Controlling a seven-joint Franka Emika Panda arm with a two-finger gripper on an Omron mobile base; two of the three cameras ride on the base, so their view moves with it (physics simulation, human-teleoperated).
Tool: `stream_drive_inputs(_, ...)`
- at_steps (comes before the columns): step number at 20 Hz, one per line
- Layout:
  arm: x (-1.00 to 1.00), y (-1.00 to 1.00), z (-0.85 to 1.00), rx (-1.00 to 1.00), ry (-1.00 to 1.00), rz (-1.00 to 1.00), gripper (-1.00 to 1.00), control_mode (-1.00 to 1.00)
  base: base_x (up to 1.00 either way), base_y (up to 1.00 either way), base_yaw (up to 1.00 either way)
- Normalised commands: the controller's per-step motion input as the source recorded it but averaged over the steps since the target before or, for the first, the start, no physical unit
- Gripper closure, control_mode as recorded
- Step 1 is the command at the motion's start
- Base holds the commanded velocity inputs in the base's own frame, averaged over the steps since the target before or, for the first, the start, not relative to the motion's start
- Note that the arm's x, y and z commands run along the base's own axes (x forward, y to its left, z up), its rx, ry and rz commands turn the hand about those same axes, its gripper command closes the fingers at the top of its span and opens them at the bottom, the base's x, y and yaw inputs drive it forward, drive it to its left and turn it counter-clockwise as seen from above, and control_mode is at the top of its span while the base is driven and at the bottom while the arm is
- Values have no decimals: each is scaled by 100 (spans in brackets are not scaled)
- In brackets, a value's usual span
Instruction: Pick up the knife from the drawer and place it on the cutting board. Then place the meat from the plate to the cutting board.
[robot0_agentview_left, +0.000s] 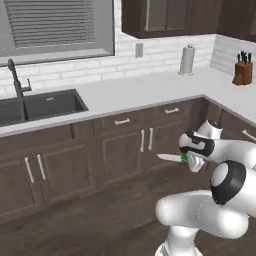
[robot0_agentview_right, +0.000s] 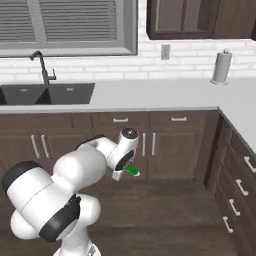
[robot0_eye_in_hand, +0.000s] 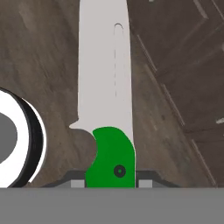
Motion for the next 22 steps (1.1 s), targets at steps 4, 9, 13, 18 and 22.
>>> stream_drive_inputs(4, 0, 0, 0, 0, 0, 0, 100, 100, -14, 100, 66)
stream_drive_inputs(9, 0, 0, 0, 0, 0, 0, 100, 100, -13, 100, 68)
stream_drive_inputs(13, 0, 0, 0, 0, 0, 0, 100, 100, -14, 100, 69)
stream_drive_inputs(18, 0, 0, 0, 0, 0, 0, 100, 100, -14, 100, 69)
stream_drive_inputs(22, 0, 0, 0, 0, 0, 0, 100, 100, -16, 100, 68)
